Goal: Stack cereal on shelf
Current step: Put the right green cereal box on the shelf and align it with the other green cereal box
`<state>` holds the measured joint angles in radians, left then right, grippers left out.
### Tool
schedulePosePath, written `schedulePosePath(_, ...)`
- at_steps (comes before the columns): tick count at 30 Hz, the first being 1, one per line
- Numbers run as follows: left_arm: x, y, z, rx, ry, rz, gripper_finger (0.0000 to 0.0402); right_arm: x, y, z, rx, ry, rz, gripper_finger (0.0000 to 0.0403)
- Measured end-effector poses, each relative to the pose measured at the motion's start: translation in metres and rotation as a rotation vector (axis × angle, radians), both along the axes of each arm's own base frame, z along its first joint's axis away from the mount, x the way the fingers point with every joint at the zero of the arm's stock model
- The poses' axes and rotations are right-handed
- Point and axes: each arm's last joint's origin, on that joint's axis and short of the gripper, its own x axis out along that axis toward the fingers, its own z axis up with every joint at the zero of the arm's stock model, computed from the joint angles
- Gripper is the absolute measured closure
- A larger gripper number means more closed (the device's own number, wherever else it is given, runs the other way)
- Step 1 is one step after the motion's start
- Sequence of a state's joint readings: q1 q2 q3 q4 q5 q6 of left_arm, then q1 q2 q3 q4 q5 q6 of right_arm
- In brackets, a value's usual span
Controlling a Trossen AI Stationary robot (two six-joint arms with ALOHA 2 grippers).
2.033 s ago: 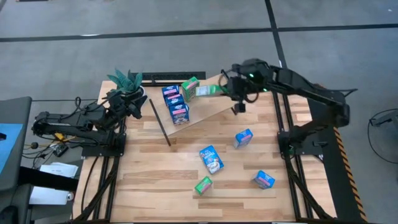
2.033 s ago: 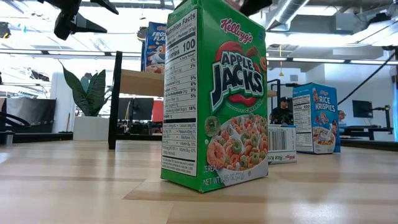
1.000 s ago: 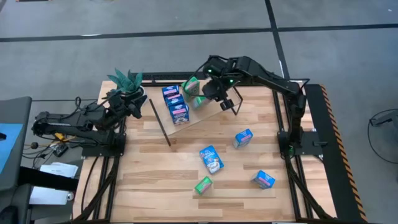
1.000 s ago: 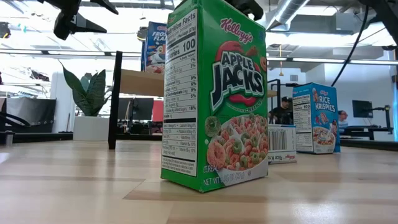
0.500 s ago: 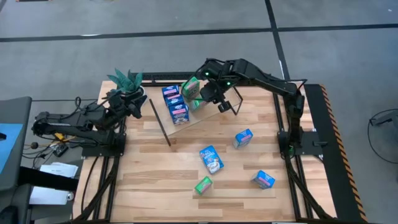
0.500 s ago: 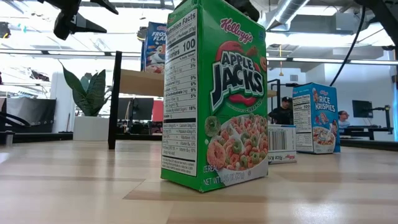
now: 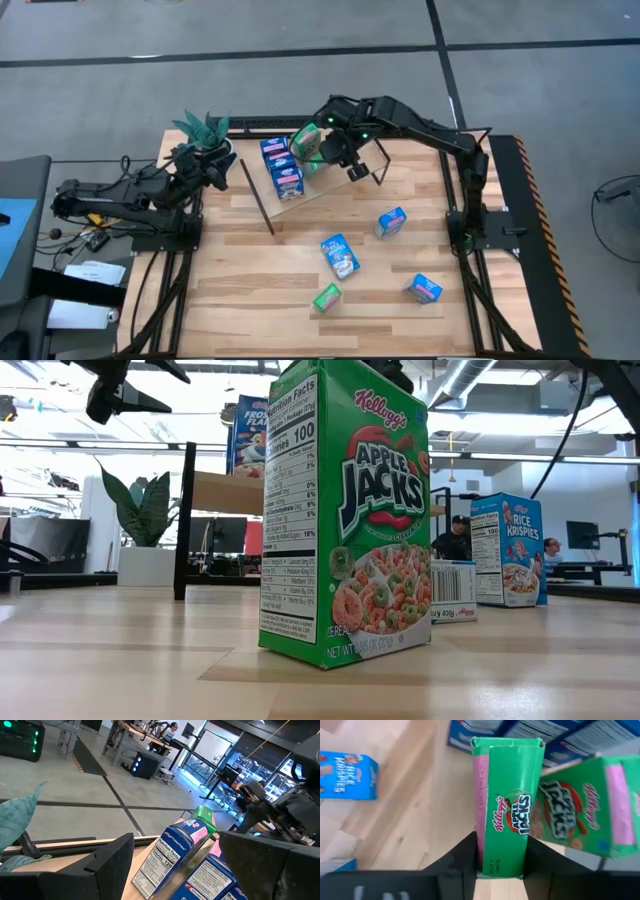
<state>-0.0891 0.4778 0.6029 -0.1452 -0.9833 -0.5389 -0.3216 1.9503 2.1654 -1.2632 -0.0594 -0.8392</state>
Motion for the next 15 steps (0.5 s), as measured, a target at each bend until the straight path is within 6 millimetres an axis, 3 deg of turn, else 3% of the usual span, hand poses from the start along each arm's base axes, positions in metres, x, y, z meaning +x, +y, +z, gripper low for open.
schedulePosePath(7,0.0000,0.0000,-0.0002,0.000,0.001,0.000,0.0119,0.0007,-0.0008,0.0005,-0.021,-0.005,-0.015,0.0185)
schedulePosePath(15,0.0000,0.0000,-0.0001,0.000,0.000,0.000,0.0119,0.0014,-0.0008,0.0013,-0.024,-0.015,-0.015,0.0173)
